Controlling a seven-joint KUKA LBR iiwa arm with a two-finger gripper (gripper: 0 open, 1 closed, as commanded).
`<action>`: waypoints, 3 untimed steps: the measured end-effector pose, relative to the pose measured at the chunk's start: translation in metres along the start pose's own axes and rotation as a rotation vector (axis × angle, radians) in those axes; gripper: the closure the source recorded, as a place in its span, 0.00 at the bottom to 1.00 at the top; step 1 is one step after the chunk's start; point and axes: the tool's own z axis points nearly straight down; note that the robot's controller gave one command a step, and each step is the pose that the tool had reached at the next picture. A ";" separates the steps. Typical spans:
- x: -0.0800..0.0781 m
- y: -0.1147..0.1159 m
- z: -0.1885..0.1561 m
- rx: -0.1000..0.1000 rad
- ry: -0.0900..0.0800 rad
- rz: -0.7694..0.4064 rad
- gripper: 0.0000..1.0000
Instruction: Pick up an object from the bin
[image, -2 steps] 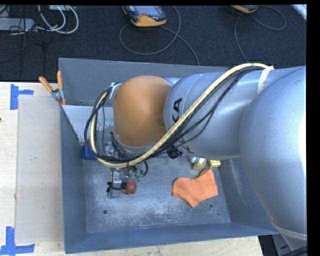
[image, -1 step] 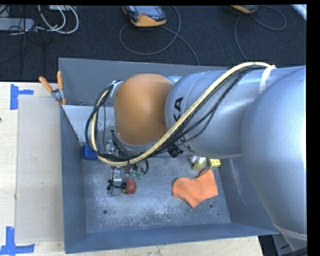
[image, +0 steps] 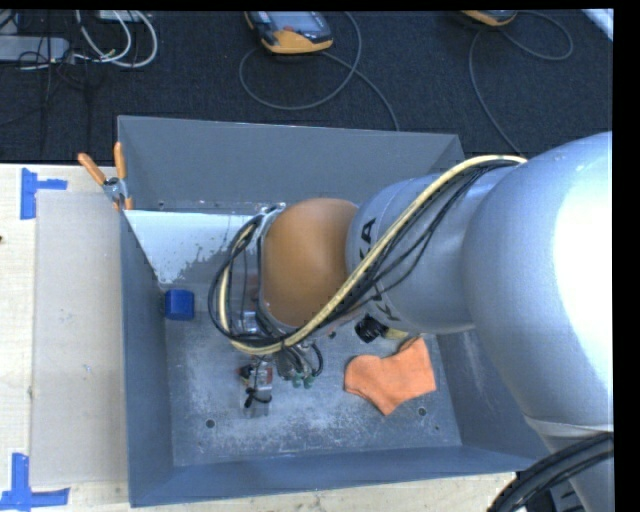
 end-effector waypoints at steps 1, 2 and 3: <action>0.002 -0.015 0.029 0.002 0.006 -0.005 0.00; -0.015 -0.038 -0.001 0.000 -0.001 -0.058 0.00; -0.012 -0.037 0.032 0.001 0.009 -0.126 0.00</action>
Offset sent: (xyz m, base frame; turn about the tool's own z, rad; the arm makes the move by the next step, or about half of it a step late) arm 0.0160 -0.0363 0.0000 -0.0581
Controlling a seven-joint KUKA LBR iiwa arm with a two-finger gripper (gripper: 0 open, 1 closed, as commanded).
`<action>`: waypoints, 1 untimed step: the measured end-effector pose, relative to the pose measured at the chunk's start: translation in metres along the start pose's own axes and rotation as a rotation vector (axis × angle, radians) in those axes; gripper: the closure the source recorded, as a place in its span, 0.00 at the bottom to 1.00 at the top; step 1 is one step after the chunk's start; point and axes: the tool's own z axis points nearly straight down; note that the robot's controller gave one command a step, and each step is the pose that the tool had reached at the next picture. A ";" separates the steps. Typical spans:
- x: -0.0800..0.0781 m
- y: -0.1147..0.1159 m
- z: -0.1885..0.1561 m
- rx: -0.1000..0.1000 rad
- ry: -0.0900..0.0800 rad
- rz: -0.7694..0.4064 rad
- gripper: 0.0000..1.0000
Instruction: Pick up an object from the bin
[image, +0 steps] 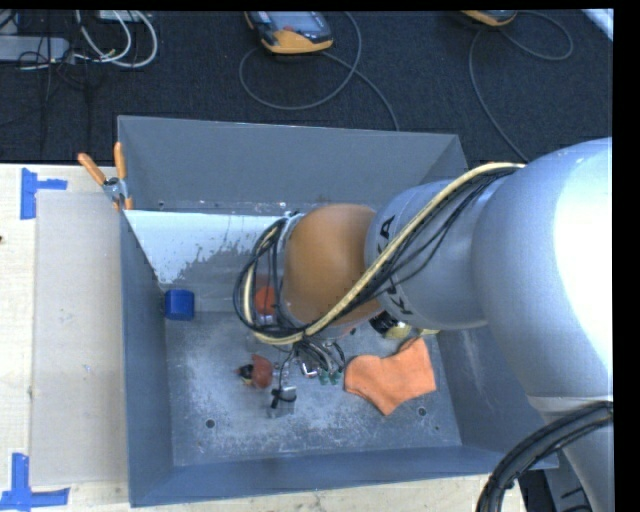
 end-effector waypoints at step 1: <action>0.010 0.009 -0.001 -0.001 -0.006 0.159 1.00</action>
Offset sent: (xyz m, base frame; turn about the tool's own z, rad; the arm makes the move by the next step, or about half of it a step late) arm 0.0000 0.0000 0.0000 0.0000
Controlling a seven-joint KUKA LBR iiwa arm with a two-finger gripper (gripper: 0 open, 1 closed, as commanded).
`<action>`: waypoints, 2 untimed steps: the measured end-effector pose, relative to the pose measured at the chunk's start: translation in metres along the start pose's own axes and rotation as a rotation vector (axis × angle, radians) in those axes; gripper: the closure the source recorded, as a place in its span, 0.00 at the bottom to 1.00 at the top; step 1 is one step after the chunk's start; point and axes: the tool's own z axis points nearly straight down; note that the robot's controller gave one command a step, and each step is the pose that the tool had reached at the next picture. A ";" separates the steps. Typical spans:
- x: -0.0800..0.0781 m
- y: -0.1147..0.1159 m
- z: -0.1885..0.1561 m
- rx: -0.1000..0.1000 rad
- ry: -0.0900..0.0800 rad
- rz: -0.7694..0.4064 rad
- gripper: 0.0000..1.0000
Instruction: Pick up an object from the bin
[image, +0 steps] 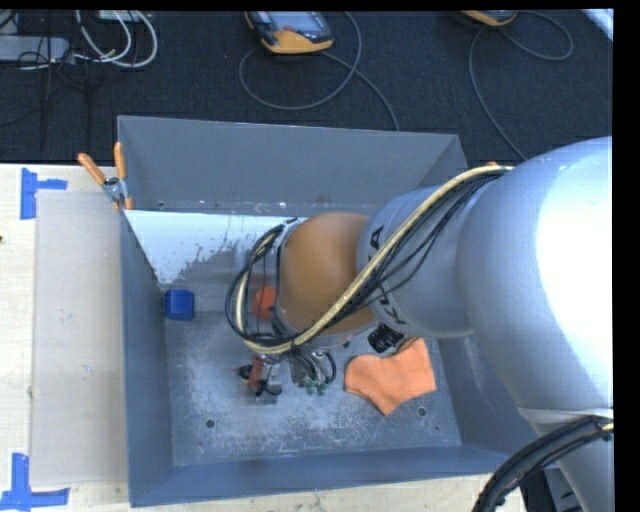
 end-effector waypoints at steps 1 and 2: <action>0.000 0.000 0.000 0.000 0.000 0.001 1.00; 0.002 -0.001 -0.011 0.001 0.007 0.002 1.00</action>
Offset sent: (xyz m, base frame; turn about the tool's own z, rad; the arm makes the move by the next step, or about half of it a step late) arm -0.0001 -0.0001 0.0497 0.0000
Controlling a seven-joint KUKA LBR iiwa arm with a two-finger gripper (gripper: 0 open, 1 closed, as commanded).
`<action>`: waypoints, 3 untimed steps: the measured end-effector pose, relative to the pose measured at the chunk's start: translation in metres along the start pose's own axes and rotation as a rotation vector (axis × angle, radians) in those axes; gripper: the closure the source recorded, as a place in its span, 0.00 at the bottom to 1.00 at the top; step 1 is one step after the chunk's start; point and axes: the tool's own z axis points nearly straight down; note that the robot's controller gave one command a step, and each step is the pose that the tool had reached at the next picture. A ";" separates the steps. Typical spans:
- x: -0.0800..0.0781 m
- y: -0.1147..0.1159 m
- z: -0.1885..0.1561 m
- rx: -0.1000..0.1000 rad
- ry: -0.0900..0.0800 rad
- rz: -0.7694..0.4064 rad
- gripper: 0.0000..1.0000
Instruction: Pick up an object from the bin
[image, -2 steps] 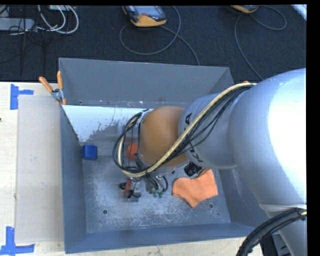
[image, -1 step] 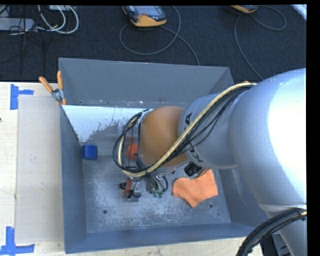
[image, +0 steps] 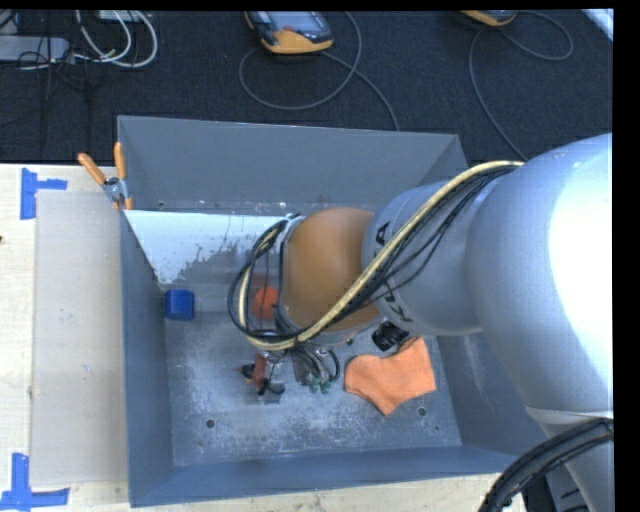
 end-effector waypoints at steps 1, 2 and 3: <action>-0.001 0.000 -0.014 -0.001 -0.005 0.001 1.00; -0.002 0.000 -0.023 -0.002 -0.007 0.001 1.00; -0.002 0.000 -0.030 -0.002 -0.007 0.002 1.00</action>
Offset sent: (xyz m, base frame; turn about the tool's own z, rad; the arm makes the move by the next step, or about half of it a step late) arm -0.0002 0.0000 0.0172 0.0000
